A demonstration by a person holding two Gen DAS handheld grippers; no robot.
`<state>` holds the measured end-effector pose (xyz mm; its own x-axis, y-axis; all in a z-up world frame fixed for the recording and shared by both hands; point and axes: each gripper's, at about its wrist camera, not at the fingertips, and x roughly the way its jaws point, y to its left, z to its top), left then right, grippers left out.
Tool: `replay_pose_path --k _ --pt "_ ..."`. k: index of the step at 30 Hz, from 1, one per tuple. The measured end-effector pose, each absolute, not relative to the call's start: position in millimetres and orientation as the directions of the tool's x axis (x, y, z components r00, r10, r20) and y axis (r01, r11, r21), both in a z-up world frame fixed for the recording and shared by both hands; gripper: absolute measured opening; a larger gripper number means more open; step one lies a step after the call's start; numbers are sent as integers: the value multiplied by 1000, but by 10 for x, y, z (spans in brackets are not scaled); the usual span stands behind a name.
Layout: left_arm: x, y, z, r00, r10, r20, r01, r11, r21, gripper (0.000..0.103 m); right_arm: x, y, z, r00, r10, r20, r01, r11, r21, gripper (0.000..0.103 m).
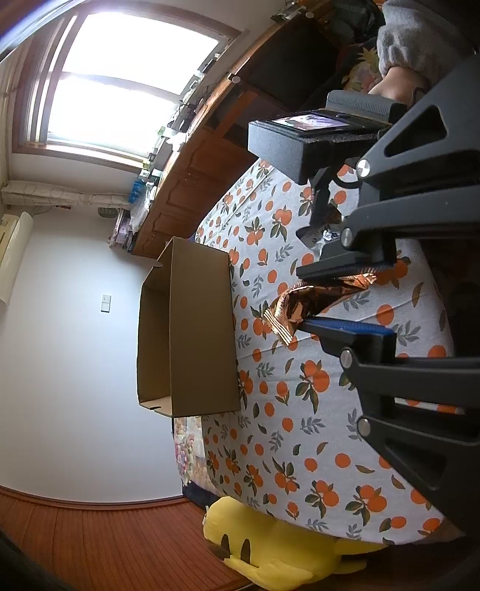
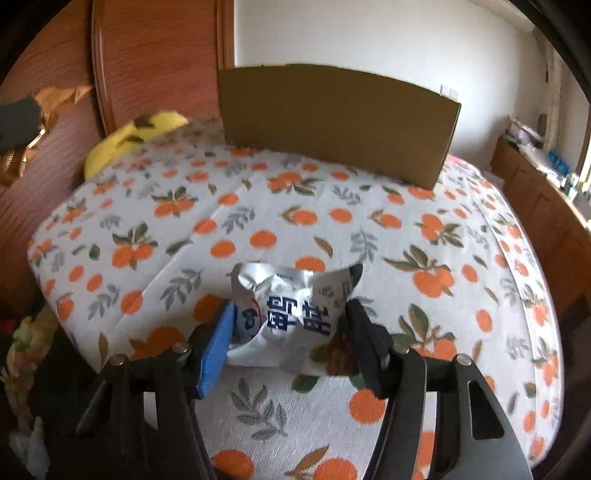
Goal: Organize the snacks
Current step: 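Lift both held packets off the bed and carry them toward the box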
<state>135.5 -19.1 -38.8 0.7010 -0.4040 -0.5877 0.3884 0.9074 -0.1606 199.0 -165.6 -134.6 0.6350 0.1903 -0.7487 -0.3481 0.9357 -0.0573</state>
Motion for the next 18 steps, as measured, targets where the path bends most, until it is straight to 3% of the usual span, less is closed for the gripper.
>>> replay_pose_path --k 10,18 --pt "1380 -176 -402 697 -405 -592 389 907 -162 19 1926 -1764 -1247 621 238 -747 -360 933 -2 61" --pt "1874 -311 -220 725 -383 -572 403 910 -99 19 2150 -1805 -746 672 273 -688 -389 921 -15 62"
